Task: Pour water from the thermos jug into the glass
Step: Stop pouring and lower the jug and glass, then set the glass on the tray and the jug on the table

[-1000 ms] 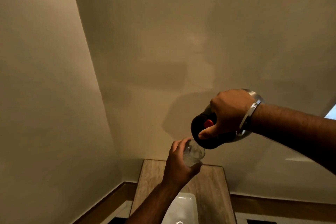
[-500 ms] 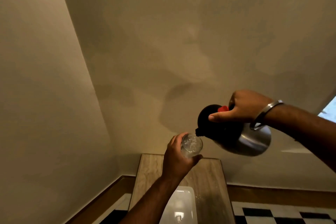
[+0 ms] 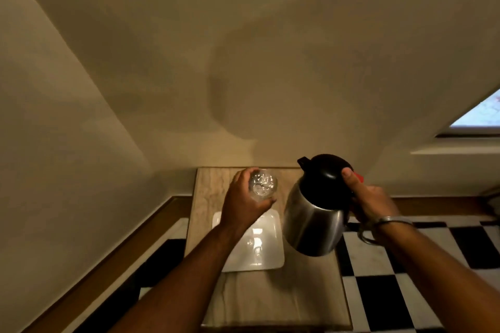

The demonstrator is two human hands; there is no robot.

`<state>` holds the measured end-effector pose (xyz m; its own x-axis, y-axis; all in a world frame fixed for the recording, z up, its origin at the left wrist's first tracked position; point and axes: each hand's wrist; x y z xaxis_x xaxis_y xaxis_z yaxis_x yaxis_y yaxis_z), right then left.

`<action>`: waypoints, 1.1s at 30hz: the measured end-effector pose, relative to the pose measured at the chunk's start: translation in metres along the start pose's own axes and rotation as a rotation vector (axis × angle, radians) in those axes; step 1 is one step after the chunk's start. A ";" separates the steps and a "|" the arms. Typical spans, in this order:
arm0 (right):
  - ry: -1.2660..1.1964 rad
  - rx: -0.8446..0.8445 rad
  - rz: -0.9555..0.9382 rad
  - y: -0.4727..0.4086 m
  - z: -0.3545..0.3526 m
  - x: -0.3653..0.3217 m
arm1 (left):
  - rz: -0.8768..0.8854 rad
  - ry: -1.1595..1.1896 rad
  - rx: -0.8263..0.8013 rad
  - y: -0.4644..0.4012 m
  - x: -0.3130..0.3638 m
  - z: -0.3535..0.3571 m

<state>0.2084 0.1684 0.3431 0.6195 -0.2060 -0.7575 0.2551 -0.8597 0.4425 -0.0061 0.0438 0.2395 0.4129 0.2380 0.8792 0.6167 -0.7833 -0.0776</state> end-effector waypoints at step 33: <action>-0.491 0.057 0.267 -0.103 0.152 0.295 | -0.244 -0.390 -0.286 0.058 -0.259 0.140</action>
<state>0.2522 0.1253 0.0015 0.2351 -0.6018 -0.7633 0.0879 -0.7689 0.6333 0.0162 0.0172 -0.0581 0.5323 0.5853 0.6116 0.5411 -0.7909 0.2859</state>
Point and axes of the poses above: each hand's wrist, its own y-axis away from the middle knuckle, its own z-axis out of the palm, x = y × z, and after that the axes turned 1 degree about z, right-handed
